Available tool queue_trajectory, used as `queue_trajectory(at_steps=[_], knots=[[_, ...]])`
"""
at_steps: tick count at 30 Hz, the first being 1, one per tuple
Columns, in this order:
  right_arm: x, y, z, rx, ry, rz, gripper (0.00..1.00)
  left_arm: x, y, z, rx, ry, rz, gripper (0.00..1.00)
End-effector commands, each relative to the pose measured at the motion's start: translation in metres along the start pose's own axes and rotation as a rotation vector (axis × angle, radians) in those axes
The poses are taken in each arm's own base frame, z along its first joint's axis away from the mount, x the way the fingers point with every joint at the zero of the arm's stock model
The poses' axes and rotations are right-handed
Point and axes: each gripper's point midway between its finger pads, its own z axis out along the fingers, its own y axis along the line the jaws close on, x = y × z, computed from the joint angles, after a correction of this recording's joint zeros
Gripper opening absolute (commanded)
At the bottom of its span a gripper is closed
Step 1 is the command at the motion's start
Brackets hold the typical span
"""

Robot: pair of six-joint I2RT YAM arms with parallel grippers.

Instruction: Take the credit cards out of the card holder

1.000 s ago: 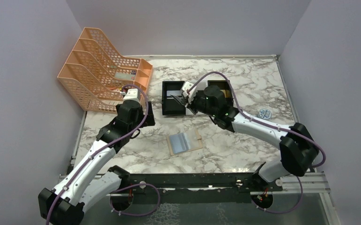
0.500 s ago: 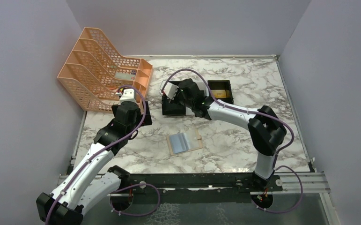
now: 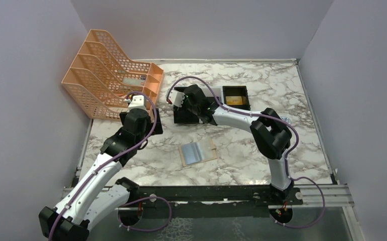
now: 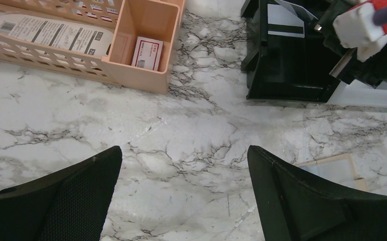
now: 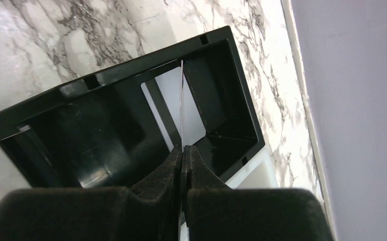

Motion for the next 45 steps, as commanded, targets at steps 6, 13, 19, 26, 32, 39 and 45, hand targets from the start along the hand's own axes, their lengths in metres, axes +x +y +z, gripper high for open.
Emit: queue_trajectory(at_steps=[6,13,19,26,32,39,45], knots=[[0.002,-0.021,0.030,0.119,0.061,-0.118,0.01,-0.004,0.006,-0.005,-0.017,-0.019,0.004,0.99],[0.009,-0.022,0.051,0.155,0.084,-0.167,0.01,-0.003,0.004,-0.006,-0.002,-0.015,0.004,0.99],[0.018,-0.014,0.062,0.126,0.094,-0.211,0.01,0.000,0.001,-0.004,0.007,0.003,0.016,0.99],[0.026,-0.002,0.066,0.086,0.101,-0.238,0.05,-0.001,0.002,-0.004,0.006,-0.001,0.016,0.99],[0.031,0.007,0.065,0.047,0.098,-0.245,0.21,0.000,0.001,-0.003,0.010,0.007,0.020,0.99],[0.036,0.005,0.062,0.041,0.103,-0.226,0.35,0.002,0.000,-0.002,0.015,0.016,0.026,0.99],[0.041,0.007,0.060,0.022,0.114,-0.202,0.54,0.003,-0.001,-0.002,0.017,0.021,0.029,0.99]])
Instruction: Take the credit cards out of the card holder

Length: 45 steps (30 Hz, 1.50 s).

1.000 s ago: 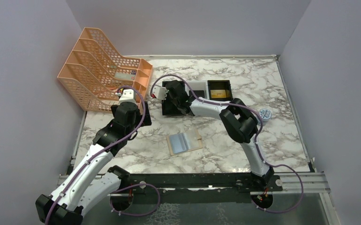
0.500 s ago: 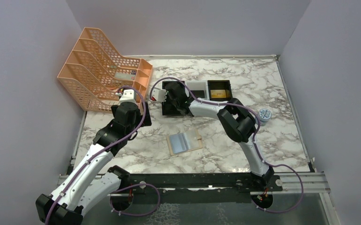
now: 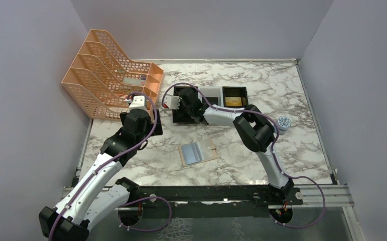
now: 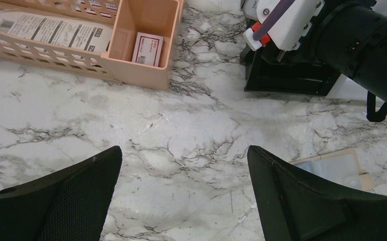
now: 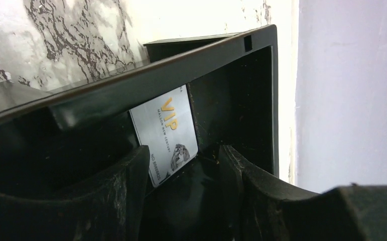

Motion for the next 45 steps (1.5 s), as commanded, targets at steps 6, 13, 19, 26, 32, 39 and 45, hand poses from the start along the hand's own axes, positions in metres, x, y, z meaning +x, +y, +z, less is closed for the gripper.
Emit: queue_trajectory(at_steps=[6,13,19,26,32,39,45], knots=[[0.005,0.006,-0.001,-0.032,-0.007,0.053,0.56,0.001,-0.003,0.000,0.020,0.014,0.016,0.99],[-0.026,-0.025,-0.020,0.012,-0.117,0.188,0.58,0.001,-0.004,0.001,0.027,0.019,0.022,0.99],[-0.048,-0.053,-0.051,0.065,-0.219,0.365,0.59,0.000,-0.004,0.000,0.026,0.015,0.023,0.99],[-0.050,-0.052,-0.099,0.007,-0.259,0.771,0.73,0.000,-0.002,0.000,0.020,0.014,0.023,0.99],[-0.017,-0.036,-0.138,0.044,-0.169,1.017,1.00,0.003,0.001,0.005,-0.012,0.026,0.024,0.99],[0.006,-0.004,-0.183,0.004,-0.191,1.146,0.99,0.010,0.003,0.013,-0.040,0.062,0.031,0.99],[0.002,0.038,-0.212,-0.175,-0.249,1.247,0.98,0.015,0.002,0.018,-0.059,0.082,-0.018,0.99]])
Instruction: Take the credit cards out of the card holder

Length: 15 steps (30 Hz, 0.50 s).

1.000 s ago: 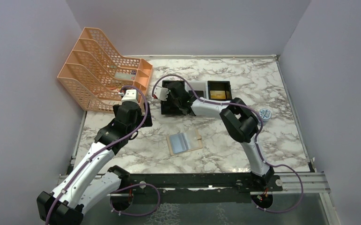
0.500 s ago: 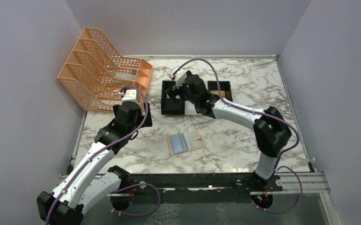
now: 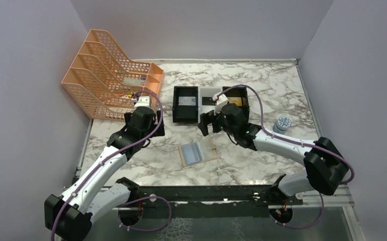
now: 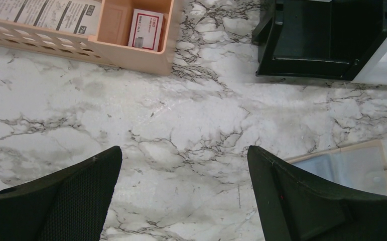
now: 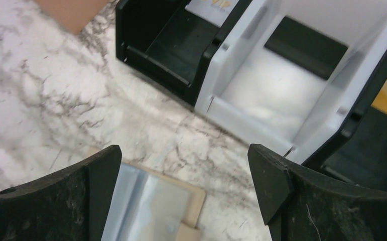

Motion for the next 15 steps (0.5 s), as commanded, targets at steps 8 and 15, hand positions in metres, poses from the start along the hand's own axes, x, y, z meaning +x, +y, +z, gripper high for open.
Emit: queue_trajectory(at_steps=[8,15], knots=[[0.038,0.061,-0.037,-0.337,0.099,0.252,0.83,0.010,-0.026,0.013,0.071,0.063,-0.179,0.99],[0.069,0.064,-0.030,-0.333,0.227,0.285,0.70,0.031,-0.047,0.020,0.177,0.108,-0.260,0.99]])
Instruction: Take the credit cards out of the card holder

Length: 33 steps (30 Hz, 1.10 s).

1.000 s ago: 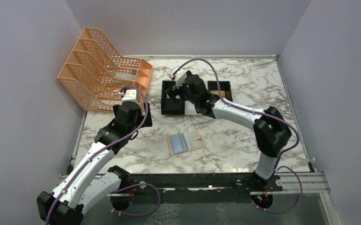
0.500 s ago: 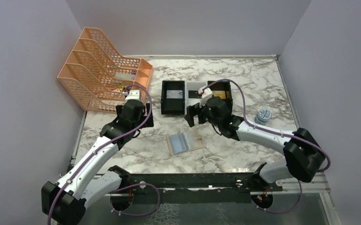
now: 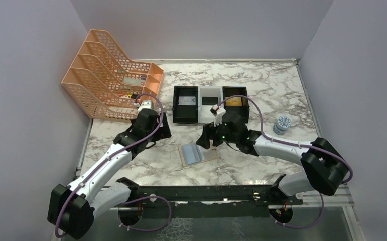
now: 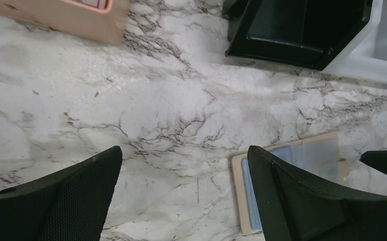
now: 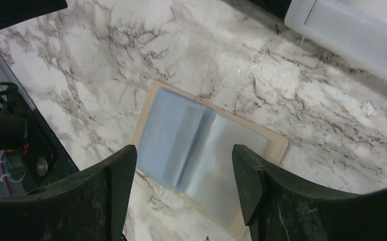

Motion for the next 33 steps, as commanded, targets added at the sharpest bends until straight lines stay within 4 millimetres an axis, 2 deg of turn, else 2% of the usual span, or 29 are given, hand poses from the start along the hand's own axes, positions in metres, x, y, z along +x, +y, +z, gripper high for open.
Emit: queue_trajectory(at_steps=[1,6,17,22,25,33], knots=[[0.012,0.005,0.004,-0.024,0.058,0.055,0.68,0.010,-0.016,0.004,0.098,0.020,-0.075,0.99],[0.019,-0.007,0.004,0.063,0.078,0.068,0.65,0.014,-0.010,0.001,0.092,0.002,-0.080,0.99],[0.025,-0.004,0.018,0.175,0.157,-0.022,0.62,0.017,0.002,-0.001,0.066,-0.040,-0.117,0.99],[0.030,0.006,0.025,0.155,0.181,-0.051,0.61,0.017,0.001,0.000,0.066,-0.030,-0.109,0.99],[0.037,0.010,0.031,0.153,0.216,-0.059,0.58,0.019,0.002,0.000,0.061,-0.027,-0.111,0.99],[0.048,0.026,0.050,0.158,0.271,-0.124,0.60,0.020,0.007,-0.001,0.041,-0.038,-0.128,0.99]])
